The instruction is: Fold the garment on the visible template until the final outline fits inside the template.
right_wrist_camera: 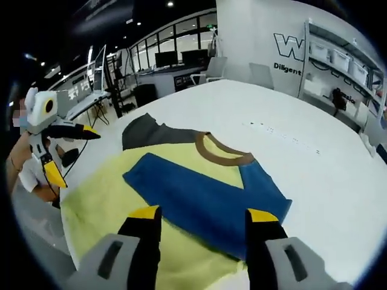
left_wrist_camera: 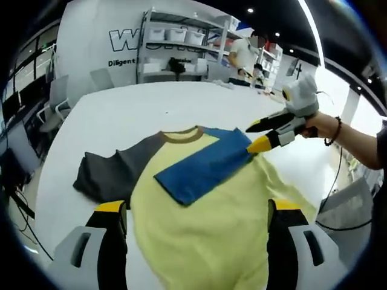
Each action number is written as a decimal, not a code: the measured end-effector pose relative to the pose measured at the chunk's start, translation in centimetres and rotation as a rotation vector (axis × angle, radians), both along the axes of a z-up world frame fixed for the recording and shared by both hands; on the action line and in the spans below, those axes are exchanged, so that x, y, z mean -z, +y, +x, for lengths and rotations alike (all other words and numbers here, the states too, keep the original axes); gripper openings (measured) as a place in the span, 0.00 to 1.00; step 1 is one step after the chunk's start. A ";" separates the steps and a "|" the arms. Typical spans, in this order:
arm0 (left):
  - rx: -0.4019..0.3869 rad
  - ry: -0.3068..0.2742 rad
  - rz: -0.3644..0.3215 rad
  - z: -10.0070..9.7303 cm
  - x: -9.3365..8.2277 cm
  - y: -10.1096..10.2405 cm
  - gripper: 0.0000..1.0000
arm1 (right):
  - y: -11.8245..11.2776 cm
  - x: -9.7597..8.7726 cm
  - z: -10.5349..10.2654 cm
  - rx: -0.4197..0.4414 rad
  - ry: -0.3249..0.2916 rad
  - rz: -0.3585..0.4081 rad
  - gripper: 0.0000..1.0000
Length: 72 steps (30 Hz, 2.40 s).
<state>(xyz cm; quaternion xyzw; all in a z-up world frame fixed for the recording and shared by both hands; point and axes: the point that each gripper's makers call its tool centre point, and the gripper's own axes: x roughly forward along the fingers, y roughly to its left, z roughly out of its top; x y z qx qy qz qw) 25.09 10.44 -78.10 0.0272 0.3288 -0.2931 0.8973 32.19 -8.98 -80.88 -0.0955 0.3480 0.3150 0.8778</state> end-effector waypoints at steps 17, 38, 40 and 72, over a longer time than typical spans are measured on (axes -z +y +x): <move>0.132 0.018 -0.036 1.3 2.1 -4.2 0.90 | -5.5 2.9 -0.9 0.046 -0.005 -0.091 0.38; 0.235 0.101 -0.076 2.0 5.7 -7.8 0.90 | -8.1 5.3 -0.8 0.081 -0.028 -0.195 0.00; 0.238 0.115 -0.069 1.8 6.2 -7.7 0.90 | -8.1 5.2 -0.9 0.081 -0.040 -0.201 0.00; 0.217 0.133 -0.099 2.0 6.8 -7.8 0.88 | -7.8 5.9 -4.1 0.092 -0.004 -0.232 0.00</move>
